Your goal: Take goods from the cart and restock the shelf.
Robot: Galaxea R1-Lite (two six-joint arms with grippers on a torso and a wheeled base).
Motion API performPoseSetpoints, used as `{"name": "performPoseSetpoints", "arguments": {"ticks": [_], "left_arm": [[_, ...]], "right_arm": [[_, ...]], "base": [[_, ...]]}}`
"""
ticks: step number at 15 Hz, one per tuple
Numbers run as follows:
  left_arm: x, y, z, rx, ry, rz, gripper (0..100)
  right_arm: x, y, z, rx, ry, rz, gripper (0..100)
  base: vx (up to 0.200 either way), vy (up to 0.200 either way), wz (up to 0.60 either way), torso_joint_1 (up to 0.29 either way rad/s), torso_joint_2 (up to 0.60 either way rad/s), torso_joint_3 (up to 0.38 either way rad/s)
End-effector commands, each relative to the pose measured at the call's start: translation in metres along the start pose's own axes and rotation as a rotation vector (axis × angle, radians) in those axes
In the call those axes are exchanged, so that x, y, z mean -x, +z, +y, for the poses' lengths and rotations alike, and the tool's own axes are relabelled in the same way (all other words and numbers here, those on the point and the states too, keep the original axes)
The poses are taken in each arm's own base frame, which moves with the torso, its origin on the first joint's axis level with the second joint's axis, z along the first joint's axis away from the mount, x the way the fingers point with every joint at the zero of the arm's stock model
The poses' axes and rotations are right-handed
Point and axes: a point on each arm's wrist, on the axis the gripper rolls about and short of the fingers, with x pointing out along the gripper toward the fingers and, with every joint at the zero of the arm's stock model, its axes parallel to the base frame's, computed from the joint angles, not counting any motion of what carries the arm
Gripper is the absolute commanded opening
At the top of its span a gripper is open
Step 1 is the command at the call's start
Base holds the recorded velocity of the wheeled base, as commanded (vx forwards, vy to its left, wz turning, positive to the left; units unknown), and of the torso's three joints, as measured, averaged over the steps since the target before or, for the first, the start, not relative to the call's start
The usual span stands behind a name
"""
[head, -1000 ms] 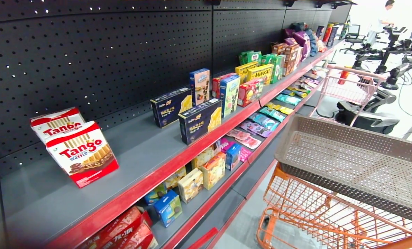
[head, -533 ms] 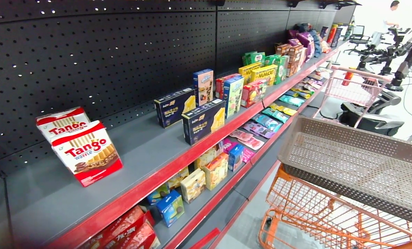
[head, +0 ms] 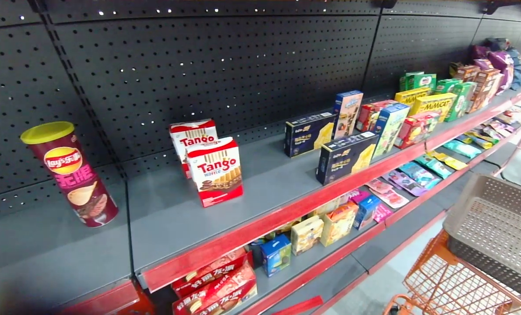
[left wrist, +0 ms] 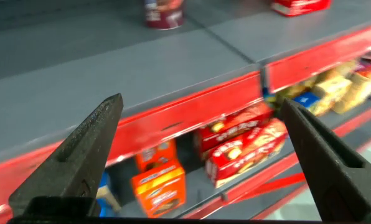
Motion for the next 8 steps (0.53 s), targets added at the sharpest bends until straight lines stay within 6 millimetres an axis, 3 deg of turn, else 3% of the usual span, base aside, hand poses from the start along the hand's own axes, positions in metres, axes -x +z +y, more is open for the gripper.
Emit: {"name": "performPoseSetpoints", "arguments": {"ticks": [1,8], "left_arm": [[-0.0001,0.0,0.0,0.001,0.0,0.001,100],[-0.0001,0.0,-0.0001,-0.005,-0.003,0.001,100]], "right_arm": [[0.0003,0.0,0.0,0.001,0.003,-0.003,0],[0.0012,-0.0027,0.001,0.006,0.005,0.006,0]], "base": [[0.0,0.0,0.0,0.0,0.0,0.0],[0.0,0.0,0.0,0.0,0.0,0.0]]}}
